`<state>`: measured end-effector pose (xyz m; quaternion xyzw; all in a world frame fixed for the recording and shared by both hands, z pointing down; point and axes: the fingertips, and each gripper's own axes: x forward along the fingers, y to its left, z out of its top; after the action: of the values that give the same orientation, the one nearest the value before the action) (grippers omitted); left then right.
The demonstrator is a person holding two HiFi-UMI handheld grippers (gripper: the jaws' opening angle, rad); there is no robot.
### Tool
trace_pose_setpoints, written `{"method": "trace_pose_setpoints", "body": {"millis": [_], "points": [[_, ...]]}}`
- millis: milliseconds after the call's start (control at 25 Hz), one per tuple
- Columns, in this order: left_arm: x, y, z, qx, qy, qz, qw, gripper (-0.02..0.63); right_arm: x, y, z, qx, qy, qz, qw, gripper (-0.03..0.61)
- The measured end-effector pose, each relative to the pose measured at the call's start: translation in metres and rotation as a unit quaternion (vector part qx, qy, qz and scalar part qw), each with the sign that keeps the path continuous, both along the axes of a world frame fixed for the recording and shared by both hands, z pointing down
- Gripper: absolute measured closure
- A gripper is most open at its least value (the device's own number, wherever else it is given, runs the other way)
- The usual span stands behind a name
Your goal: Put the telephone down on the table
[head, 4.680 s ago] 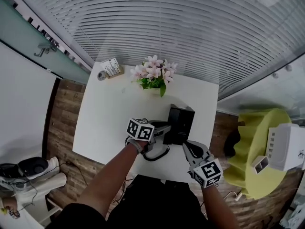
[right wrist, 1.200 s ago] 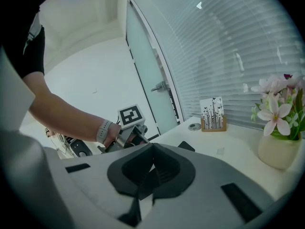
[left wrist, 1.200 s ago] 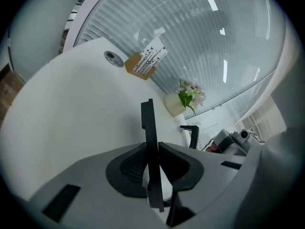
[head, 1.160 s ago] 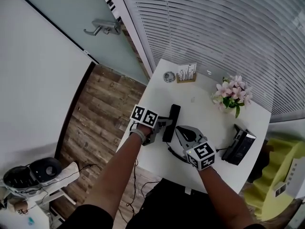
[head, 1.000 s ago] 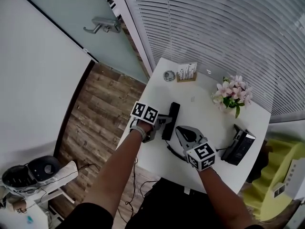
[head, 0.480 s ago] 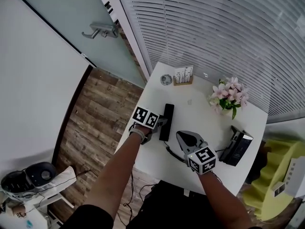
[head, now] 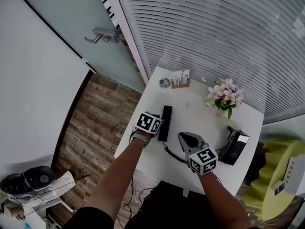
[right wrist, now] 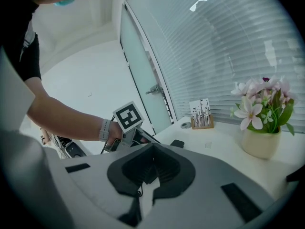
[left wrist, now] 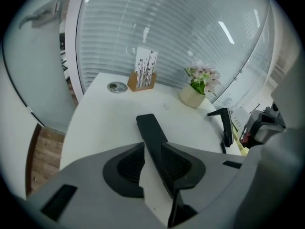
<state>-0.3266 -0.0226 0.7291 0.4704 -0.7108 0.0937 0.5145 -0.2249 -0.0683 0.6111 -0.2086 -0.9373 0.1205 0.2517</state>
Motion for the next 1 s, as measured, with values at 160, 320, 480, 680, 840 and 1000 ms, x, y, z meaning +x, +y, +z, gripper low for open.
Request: {"method": "trace_pose_setpoints", "body": {"millis": [160, 320, 480, 680, 840, 1000], "points": [[0.01, -0.006, -0.041, 0.041, -0.043, -0.002, 0.9983, 0.5, 0.014, -0.011, -0.016, -0.002, -0.012, 0.014, 1.0, 0.557], [0.042, -0.024, -0.088, 0.109, -0.052, 0.012, 0.9926, 0.5, 0.035, -0.03, -0.038, -0.001, -0.036, 0.035, 0.999, 0.557], [0.08, -0.044, -0.145, 0.138, -0.121, 0.067, 0.9808, 0.502, 0.066, -0.047, -0.065, 0.014, -0.059, 0.043, 0.997, 0.557], [0.131, -0.058, -0.205, 0.225, -0.117, 0.086, 0.9635, 0.52, 0.101, -0.062, -0.109, -0.002, -0.091, 0.058, 0.994, 0.557], [0.162, -0.062, -0.251, 0.267, -0.165, 0.098, 0.9443, 0.553, 0.12, -0.068, -0.149, -0.01, -0.122, 0.071, 0.99, 0.557], [0.193, -0.067, -0.292, 0.295, -0.224, 0.112, 0.9222, 0.58, 0.137, -0.067, -0.189, -0.006, -0.16, 0.073, 0.984, 0.557]]}}
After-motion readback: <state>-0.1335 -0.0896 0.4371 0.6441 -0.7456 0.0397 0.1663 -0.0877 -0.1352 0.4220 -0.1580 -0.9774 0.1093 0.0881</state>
